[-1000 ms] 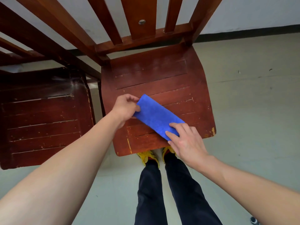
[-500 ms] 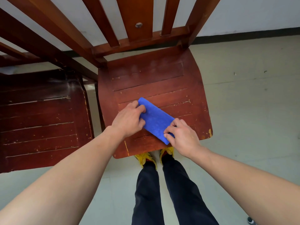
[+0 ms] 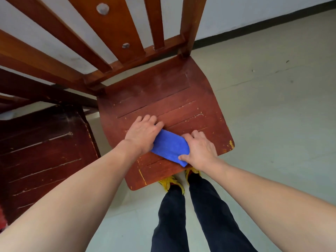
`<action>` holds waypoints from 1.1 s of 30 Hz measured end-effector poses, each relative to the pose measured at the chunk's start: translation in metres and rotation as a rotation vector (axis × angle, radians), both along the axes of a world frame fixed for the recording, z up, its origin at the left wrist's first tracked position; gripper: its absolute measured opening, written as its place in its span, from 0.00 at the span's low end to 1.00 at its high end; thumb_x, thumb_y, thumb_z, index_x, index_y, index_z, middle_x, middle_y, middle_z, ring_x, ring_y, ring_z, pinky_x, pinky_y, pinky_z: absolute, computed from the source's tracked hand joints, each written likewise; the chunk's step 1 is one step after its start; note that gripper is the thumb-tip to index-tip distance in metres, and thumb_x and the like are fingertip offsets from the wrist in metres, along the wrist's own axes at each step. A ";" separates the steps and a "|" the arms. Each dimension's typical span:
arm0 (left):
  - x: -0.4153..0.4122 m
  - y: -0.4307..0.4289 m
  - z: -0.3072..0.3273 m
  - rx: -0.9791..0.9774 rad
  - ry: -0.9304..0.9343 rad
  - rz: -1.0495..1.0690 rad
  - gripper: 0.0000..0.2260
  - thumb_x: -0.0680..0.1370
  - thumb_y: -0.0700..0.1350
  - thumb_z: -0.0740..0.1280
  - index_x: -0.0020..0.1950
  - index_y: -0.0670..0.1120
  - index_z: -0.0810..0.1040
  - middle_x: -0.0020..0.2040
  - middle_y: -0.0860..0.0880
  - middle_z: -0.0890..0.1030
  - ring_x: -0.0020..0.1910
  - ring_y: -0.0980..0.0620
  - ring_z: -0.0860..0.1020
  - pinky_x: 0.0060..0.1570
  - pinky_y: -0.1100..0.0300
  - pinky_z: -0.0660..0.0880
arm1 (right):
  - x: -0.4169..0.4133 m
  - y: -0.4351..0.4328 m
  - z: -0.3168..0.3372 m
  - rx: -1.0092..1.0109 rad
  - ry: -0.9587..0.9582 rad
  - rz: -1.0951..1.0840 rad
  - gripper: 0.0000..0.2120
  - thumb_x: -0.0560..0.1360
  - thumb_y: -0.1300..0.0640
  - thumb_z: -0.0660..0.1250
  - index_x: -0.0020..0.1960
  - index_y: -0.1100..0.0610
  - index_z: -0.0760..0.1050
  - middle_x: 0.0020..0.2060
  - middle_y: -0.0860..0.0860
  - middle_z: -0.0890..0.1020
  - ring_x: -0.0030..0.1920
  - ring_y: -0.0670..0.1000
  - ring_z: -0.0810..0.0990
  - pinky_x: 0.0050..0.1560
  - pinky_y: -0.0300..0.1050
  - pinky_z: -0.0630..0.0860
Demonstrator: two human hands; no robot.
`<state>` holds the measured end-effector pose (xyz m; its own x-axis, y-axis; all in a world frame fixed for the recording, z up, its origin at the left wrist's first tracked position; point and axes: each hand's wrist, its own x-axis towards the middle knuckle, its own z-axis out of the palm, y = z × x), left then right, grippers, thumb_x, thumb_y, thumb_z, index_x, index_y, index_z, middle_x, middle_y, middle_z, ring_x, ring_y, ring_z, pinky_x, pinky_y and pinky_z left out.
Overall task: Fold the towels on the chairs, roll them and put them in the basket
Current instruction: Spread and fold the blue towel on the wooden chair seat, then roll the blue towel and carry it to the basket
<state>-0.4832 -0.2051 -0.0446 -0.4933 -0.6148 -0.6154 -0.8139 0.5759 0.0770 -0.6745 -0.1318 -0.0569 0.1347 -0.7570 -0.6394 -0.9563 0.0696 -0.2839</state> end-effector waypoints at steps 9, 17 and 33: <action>-0.019 0.035 0.085 0.021 0.140 0.003 0.20 0.71 0.45 0.66 0.61 0.47 0.67 0.57 0.47 0.73 0.55 0.44 0.73 0.53 0.52 0.68 | -0.027 0.022 0.093 -0.183 0.068 0.075 0.21 0.72 0.59 0.63 0.64 0.52 0.66 0.60 0.49 0.74 0.60 0.55 0.71 0.51 0.50 0.66; -0.043 0.052 0.200 -0.117 0.242 -0.228 0.30 0.73 0.42 0.60 0.75 0.45 0.57 0.60 0.44 0.71 0.56 0.42 0.71 0.51 0.51 0.68 | -0.046 0.072 0.221 -0.413 0.186 -0.066 0.29 0.64 0.63 0.73 0.65 0.54 0.76 0.54 0.52 0.81 0.54 0.57 0.80 0.45 0.49 0.75; -0.209 0.217 0.439 -0.497 0.499 -1.051 0.32 0.53 0.41 0.76 0.58 0.45 0.80 0.42 0.48 0.80 0.36 0.47 0.78 0.33 0.61 0.75 | -0.110 0.355 0.440 -0.676 0.649 -0.628 0.32 0.57 0.63 0.76 0.61 0.52 0.79 0.50 0.51 0.82 0.46 0.56 0.81 0.43 0.47 0.78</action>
